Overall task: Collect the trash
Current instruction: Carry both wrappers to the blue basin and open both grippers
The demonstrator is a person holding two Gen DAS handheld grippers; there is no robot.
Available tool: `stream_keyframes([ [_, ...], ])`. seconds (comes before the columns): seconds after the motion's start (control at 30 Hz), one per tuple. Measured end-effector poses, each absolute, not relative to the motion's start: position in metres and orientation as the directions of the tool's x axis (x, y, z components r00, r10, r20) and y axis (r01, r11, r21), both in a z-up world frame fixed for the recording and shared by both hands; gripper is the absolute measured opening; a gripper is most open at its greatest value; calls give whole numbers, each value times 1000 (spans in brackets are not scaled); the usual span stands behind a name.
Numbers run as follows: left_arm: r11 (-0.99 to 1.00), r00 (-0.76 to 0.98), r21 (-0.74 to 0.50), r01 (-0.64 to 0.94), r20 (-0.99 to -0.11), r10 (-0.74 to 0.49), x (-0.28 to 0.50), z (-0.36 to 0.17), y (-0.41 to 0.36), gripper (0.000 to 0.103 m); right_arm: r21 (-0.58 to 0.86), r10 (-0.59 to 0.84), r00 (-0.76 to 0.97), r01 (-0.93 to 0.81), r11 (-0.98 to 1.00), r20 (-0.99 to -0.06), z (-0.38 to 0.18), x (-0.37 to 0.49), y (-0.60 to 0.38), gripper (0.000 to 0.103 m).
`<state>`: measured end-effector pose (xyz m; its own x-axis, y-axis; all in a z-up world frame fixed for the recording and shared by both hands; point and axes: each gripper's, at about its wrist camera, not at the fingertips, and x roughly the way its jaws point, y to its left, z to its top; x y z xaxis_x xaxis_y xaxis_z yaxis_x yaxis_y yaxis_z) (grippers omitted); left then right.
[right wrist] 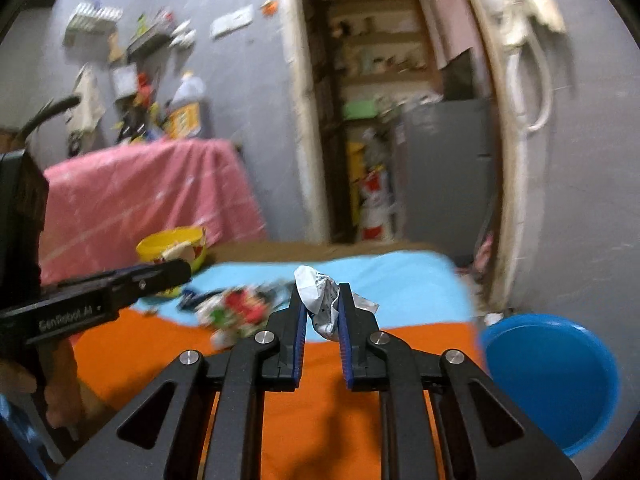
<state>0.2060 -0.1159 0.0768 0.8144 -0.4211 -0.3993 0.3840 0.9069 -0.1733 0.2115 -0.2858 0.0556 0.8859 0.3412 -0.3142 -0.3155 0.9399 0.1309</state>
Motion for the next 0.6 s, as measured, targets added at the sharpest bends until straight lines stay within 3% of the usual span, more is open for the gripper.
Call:
stream_keyframes([
  [0.23,826,694,-221,519,-456,-558,247,81,-201,16,215,143,952,-84,973,-272,69,217,-369,13],
  [0.6,751,474,-249,611,-645,-599,321,47,-328,16,290,15,905,121,949,-426,46,258,-459,13],
])
